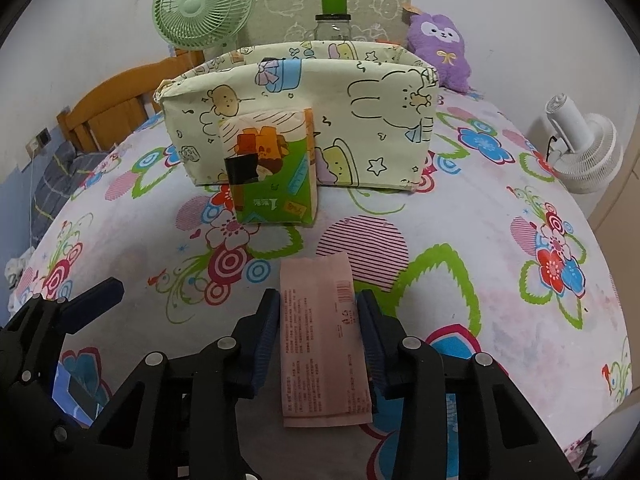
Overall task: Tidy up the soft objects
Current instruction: 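Move the right tool to the pink receipt while the left tool approaches the small tissue box, then close the right tool on the pink receipt while the left tool grasps the small tissue box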
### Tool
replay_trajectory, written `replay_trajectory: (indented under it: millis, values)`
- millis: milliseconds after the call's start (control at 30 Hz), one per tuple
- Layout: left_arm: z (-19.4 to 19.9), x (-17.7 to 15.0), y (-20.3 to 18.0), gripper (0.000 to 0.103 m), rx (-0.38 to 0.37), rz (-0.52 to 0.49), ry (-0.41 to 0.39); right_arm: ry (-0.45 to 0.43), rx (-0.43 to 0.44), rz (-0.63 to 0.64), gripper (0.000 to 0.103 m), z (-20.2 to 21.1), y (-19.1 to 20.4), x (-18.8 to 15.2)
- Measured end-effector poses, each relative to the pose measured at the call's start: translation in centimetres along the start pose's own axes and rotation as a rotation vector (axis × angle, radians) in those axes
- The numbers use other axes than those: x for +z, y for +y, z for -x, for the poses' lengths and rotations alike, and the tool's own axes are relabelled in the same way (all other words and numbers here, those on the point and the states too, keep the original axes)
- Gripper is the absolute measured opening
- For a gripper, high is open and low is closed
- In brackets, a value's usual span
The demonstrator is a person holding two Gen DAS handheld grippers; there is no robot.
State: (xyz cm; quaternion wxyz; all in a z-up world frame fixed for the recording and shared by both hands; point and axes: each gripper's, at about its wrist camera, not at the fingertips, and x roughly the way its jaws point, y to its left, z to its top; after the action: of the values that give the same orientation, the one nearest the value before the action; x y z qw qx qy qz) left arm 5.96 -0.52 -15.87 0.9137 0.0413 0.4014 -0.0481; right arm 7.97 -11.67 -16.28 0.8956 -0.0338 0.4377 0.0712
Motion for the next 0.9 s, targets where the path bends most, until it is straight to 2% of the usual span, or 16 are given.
replay_trajectory:
  millis: [900]
  values:
    - [-1.3, 4.6, -3.7, 0.095, -0.011, 0.015, -0.036, -0.084, 0.016, -0.079, 0.043, 1.2, -4.9, 2.7]
